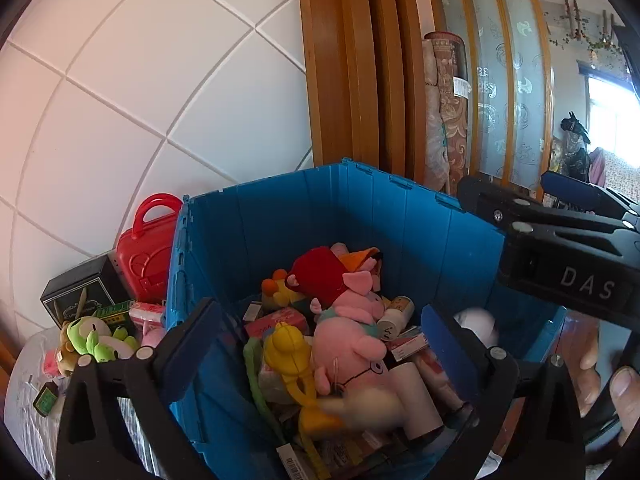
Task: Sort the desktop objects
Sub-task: 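Open both grippers to drop the bear and bunny into the bin, then move both empty grippers back over the pile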
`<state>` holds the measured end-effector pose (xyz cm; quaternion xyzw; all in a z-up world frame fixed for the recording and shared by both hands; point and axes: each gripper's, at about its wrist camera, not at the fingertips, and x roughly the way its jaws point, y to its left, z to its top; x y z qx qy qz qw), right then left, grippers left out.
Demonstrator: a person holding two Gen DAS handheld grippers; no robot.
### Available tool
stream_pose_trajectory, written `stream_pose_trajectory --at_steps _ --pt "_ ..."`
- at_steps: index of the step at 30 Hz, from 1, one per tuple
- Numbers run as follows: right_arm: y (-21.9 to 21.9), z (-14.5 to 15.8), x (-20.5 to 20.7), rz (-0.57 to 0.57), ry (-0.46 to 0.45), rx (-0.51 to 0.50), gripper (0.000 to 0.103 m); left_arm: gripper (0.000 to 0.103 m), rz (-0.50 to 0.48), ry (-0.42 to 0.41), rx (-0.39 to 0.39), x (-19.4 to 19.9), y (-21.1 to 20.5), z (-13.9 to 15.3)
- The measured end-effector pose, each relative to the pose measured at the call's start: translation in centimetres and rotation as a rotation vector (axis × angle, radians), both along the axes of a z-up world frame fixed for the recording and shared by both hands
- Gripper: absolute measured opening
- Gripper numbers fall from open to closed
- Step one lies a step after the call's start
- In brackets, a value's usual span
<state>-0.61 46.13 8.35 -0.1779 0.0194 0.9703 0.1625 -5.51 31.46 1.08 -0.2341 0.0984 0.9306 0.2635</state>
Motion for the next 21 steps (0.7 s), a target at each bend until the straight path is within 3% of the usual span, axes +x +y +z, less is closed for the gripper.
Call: stream_pose_trajectory --at_steps 12,21 --pt "0.4 -1.2 1.0 0.012 -0.05 -0.041 0.103 0.102 0.001 -0.032 0.002 1.3 -1.7 -0.6" --pt "-6.0 -0.4 0.7 0.153 -0.026 -0.042 0.103 0.102 0.118 -0.018 0.024 2.1 -9.5 -0.4"
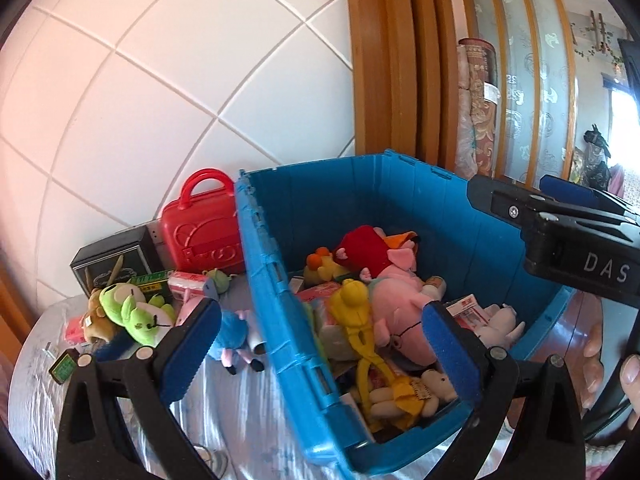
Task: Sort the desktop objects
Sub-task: 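Move both empty grippers back over the pile, then grasp the clear tape roll with the left gripper while the right reaches the blue-pink pig plush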
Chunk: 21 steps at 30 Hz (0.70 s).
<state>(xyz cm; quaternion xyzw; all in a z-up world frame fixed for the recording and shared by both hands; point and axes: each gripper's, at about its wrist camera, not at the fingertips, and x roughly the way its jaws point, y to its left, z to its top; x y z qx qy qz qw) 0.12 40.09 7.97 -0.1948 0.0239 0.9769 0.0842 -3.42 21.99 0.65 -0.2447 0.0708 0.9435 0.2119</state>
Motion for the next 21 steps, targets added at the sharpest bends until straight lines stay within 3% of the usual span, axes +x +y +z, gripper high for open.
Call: stream_pose_trajectory --at_steps 6,13,17,21 --pt "-7.2 -0.3 -1.9 0.146 0.003 0.009 0.103 0.102 0.152 -0.02 0.015 -0.6 -8.5 -1.1" --pt "-16.2 -1.3 -3.5 0.324 -0.018 0.036 0.103 0.102 0.311 -0.121 -0.033 -2.4 -18.0 -5.5" --pt "-20.8 -3.4 -4.9 0.399 -0.077 0.05 0.103 0.102 0.324 -0.213 -0.059 -3.5 -21.1 -9.3" --pt "-24.2 -6.6 -6.6 0.431 -0.166 0.052 0.103 0.102 0.277 -0.334 -0.058 -4.8 -22.4 -14.0"
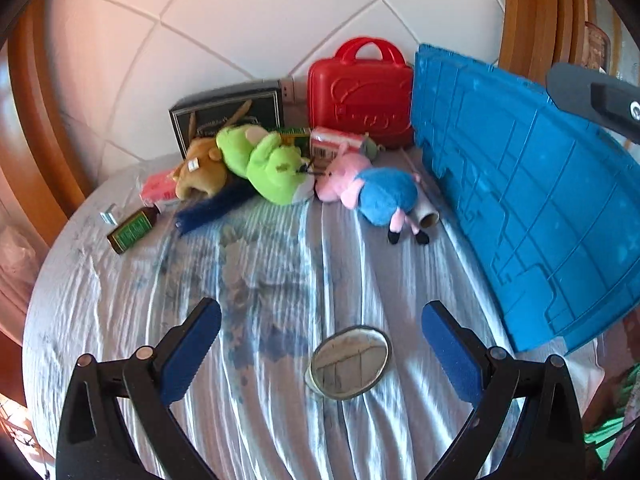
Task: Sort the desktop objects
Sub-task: 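Grasp the clear tape roll with the left gripper while the right reaches the blue-pink pig plush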
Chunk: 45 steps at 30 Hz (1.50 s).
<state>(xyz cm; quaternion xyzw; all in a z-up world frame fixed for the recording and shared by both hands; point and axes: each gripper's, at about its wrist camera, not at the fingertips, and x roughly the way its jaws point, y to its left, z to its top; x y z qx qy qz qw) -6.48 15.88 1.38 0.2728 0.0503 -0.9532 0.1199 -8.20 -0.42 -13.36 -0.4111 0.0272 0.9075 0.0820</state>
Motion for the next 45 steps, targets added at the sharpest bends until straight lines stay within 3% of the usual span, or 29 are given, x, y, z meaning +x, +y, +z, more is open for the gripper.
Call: stream_pose_trajectory --at_steps 8,12,13,15,17,22,26,29,31,32,35,40,41,43,45 --pt "-2.6 -9.8 -3.8 -0.052 -0.234 0.013 0.103 0.102 -0.121 -0.237 0.078 -2.3 0.5 -10.6" --pt "-2.7 -13.7 -5.2 -0.097 -0.31 0.027 0.103 0.103 -0.137 -0.299 0.08 -3.6 0.8 -14.7" --pt "-2.7 -14.5 -5.4 -0.102 -0.327 0.028 0.103 0.103 -0.158 -0.313 0.114 -3.9 0.9 -15.5" --pt "-2.7 -16.2 -5.9 -0.115 -0.354 0.033 0.103 0.103 -0.179 -0.313 0.195 -4.5 0.7 -16.2" --pt "-2.4 -18.1 -6.4 -0.134 -0.39 0.024 0.103 0.1 -0.182 -0.266 0.218 -5.0 0.5 -16.0" --pt "-1.3 -21.1 -7.9 -0.185 -0.435 -0.021 0.103 0.091 -0.173 -0.161 0.182 -6.0 0.0 -14.6" --pt "-0.3 -21.7 -9.4 -0.24 -0.444 -0.036 0.103 0.091 -0.255 -0.292 0.104 -7.0 1.5 -16.0" --pt "0.2 -22.3 -9.7 -0.242 -0.464 -0.03 0.103 0.091 -0.252 -0.28 0.083 -7.7 1.9 -16.6" --pt "0.4 -23.0 -9.9 -0.245 -0.484 -0.025 0.103 0.082 -0.231 -0.296 0.12 -8.6 1.6 -17.1" --pt "0.4 -23.3 -10.1 -0.242 -0.495 -0.029 0.103 0.073 -0.214 -0.286 0.123 -9.0 1.4 -17.0" --pt "0.5 -23.6 -10.6 -0.239 -0.488 -0.027 0.103 0.026 -0.125 -0.191 0.044 -10.2 0.4 -15.5" --pt "0.5 -23.2 -12.7 -0.255 -0.447 -0.034 0.101 0.022 0.006 -0.212 0.009 -15.7 -3.7 -16.4" --pt "0.5 -23.0 -13.3 -0.256 -0.437 -0.034 0.098 0.021 0.028 -0.209 0.018 -16.6 -4.4 -16.3" --pt "0.1 -22.8 -14.9 -0.249 -0.423 -0.031 0.082 0.021 0.062 -0.191 0.061 -18.0 -6.0 -15.3" --pt "-0.1 -22.8 -16.5 -0.243 -0.417 -0.032 0.076 0.021 0.084 -0.156 0.075 -19.0 -7.1 -13.9"
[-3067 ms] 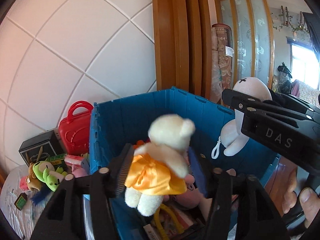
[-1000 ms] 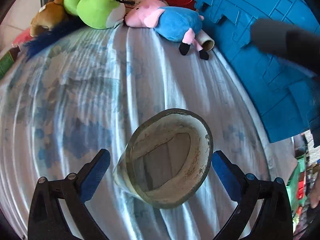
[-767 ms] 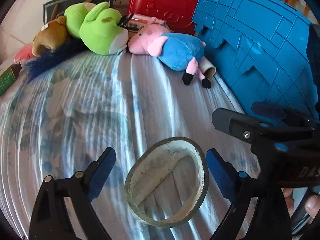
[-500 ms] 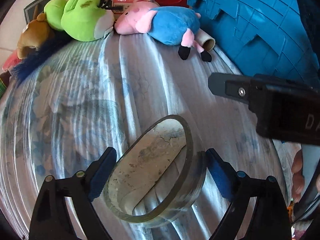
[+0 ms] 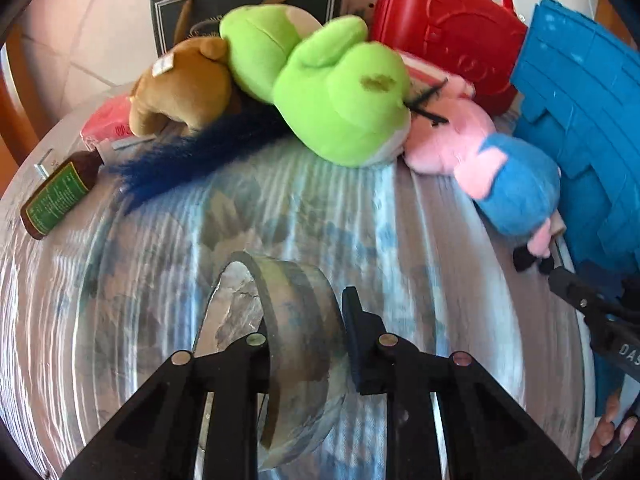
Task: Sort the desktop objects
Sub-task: 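Grasp the clear tape roll with the left gripper while the right reaches the blue-pink pig plush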
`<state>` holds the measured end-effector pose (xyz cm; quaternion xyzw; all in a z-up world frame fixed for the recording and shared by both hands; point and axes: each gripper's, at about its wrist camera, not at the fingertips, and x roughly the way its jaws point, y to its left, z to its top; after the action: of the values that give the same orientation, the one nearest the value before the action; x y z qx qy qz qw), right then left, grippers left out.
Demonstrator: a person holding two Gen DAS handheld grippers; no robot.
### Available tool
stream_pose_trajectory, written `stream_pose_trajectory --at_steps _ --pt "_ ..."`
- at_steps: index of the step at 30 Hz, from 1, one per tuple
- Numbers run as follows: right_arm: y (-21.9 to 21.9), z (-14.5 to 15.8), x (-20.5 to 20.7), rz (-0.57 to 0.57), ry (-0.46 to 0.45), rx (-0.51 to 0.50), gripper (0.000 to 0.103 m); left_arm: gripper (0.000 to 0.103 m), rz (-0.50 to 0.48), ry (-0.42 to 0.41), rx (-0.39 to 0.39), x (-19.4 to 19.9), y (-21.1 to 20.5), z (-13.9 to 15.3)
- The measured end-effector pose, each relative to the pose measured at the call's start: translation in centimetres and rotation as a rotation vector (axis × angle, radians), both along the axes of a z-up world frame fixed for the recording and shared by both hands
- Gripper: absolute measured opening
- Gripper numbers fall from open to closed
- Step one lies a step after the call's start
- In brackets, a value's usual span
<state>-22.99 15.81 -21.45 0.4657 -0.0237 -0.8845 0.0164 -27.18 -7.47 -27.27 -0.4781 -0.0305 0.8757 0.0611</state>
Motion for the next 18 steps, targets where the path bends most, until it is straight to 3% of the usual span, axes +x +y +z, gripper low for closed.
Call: stream_pose_trajectory --at_steps 4,7,9,11,12,13,14,15,16,18 --pt "0.4 0.0 -2.7 -0.043 0.022 0.025 0.078 0.021 0.008 0.042 0.006 -2.4 -0.1 1.4" --pt "1.0 -1.2 -4.5 -0.093 0.007 0.111 0.089 0.021 -0.004 0.048 0.022 -4.0 0.3 1.3" --pt "1.1 -2.2 -5.6 -0.111 0.008 0.18 0.09 0.021 -0.022 0.049 0.028 -4.8 0.6 1.1" --pt "1.1 -3.4 -6.5 -0.098 0.012 0.217 0.094 0.021 -0.036 0.044 0.019 -5.5 1.2 0.6" --pt "0.9 -4.0 -6.9 -0.082 0.019 0.237 0.103 0.021 -0.043 0.039 0.018 -5.8 1.3 0.3" --pt "0.4 -4.5 -7.3 -0.06 0.033 0.26 0.103 0.021 -0.046 0.032 0.015 -6.1 1.4 -0.1" --pt "-0.2 -4.8 -7.7 -0.015 0.036 0.258 0.103 0.021 -0.046 0.025 0.01 -6.3 1.4 -0.4" --pt "-0.8 -5.1 -8.2 0.037 0.013 0.217 0.094 0.021 -0.045 0.017 -0.001 -6.4 1.5 -0.7" --pt "-1.5 -5.4 -8.4 0.078 -0.022 0.161 0.091 0.021 -0.041 0.012 -0.014 -6.4 1.3 -1.0" --pt "-3.0 -5.2 -7.8 0.128 -0.037 0.087 0.092 0.021 -0.022 0.01 -0.028 -6.1 0.6 -1.1"
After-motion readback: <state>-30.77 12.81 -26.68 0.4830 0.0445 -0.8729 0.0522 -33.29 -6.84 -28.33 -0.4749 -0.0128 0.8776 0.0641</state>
